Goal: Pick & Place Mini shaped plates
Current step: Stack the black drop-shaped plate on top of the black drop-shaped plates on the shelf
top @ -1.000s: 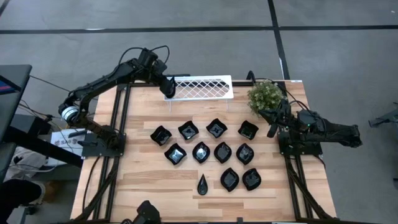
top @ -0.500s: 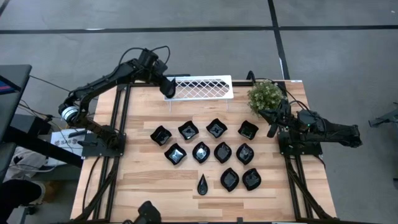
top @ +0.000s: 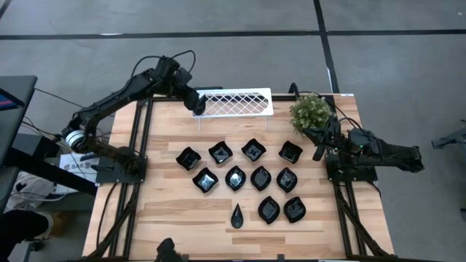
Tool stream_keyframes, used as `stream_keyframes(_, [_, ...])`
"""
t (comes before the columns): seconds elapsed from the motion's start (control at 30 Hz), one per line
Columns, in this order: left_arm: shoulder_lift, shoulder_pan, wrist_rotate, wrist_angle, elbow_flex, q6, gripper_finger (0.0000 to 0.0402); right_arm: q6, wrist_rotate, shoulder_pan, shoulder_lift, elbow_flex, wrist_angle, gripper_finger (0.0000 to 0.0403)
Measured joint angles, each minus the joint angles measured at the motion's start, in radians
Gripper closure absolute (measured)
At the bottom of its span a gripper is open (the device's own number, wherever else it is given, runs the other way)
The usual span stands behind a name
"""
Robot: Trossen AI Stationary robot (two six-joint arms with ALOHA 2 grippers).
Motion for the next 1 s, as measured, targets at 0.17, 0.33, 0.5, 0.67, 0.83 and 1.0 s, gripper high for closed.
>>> stream_keyframes(0.17, [-0.098, -0.072, 0.000, -0.016, 0.000, -0.019, 0.0309, 0.000, 0.000, 0.000, 0.000, 0.000, 0.000, 0.0401])
stream_keyframes(0.33, [-0.157, -0.173, -0.055, -0.036, 0.000, -0.079, 0.0309, 0.000, 0.000, 0.000, 0.000, 0.000, 0.000, 0.0401])
stream_keyframes(0.5, [-0.173, -0.266, -0.093, -0.047, 0.000, -0.162, 0.0309, 0.001, 0.000, 0.000, 0.000, 0.000, 0.000, 0.0401])
stream_keyframes(0.67, [-0.173, -0.349, -0.102, -0.047, 0.000, -0.267, 0.0309, 0.001, 0.000, 0.000, 0.000, 0.000, 0.000, 0.0401])
stream_keyframes(0.83, [-0.173, -0.448, -0.103, -0.047, 0.000, -0.398, 0.0309, 0.001, 0.000, 0.000, 0.000, 0.000, 0.000, 0.0401])
stream_keyframes(1.0, [-0.173, -0.592, -0.180, -0.045, 0.000, -0.521, 0.0309, 0.001, 0.000, 0.000, 0.000, 0.000, 0.000, 0.0401])
